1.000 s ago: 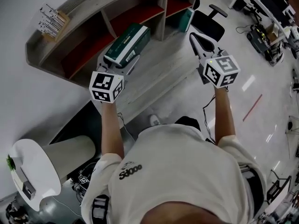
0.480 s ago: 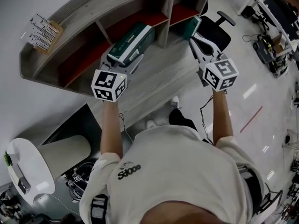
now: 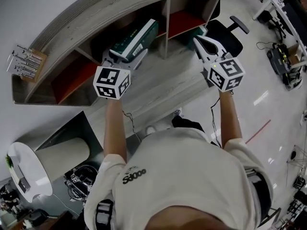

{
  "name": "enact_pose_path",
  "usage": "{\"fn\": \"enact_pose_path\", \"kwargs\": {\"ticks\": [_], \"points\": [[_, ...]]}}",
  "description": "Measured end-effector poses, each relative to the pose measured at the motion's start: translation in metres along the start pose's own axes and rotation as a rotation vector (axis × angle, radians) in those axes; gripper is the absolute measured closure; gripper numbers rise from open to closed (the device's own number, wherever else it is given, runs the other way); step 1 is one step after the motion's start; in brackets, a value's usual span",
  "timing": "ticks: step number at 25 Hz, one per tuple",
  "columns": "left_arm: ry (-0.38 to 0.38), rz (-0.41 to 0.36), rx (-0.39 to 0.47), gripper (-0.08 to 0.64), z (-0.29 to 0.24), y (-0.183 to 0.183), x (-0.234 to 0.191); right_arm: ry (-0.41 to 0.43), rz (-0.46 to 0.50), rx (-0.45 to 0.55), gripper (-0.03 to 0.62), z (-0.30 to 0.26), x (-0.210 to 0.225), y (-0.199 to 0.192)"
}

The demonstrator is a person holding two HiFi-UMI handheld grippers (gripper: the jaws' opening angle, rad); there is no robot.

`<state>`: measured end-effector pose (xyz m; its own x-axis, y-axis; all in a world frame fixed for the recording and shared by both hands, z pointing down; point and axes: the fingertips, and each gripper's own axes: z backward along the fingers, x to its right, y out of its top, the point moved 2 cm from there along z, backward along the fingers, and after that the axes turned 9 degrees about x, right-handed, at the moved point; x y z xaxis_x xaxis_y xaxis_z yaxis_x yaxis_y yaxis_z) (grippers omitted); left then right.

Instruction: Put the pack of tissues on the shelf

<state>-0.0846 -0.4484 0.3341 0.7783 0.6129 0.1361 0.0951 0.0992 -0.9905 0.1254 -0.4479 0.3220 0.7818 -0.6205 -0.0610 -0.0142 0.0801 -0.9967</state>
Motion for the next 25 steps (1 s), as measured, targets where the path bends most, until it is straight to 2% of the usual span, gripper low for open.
{"fn": "enact_pose_path", "kwargs": {"ticks": [3, 12, 14, 18, 21, 25], "points": [[0.015, 0.002, -0.021, 0.152, -0.029, -0.004, -0.013, 0.012, -0.016, -0.011, 0.591, -0.012, 0.020, -0.009], [-0.013, 0.115, -0.107, 0.152, -0.085, -0.044, -0.048, 0.045, -0.034, -0.048, 0.591, -0.031, 0.042, -0.038], [-0.016, 0.144, -0.097, 0.152, -0.088, -0.047, -0.053, 0.041, -0.036, -0.055, 0.591, -0.031, 0.045, -0.040], [-0.017, 0.151, -0.112, 0.150, -0.090, -0.049, -0.058, 0.026, -0.050, -0.057, 0.591, -0.033, 0.049, -0.043], [0.014, 0.149, -0.131, 0.150, -0.087, -0.051, -0.057, 0.023, -0.058, -0.064, 0.591, -0.032, 0.046, -0.046], [0.052, 0.163, -0.116, 0.146, -0.076, -0.052, -0.054, 0.022, -0.055, -0.072, 0.591, -0.029, 0.037, -0.047]]}}
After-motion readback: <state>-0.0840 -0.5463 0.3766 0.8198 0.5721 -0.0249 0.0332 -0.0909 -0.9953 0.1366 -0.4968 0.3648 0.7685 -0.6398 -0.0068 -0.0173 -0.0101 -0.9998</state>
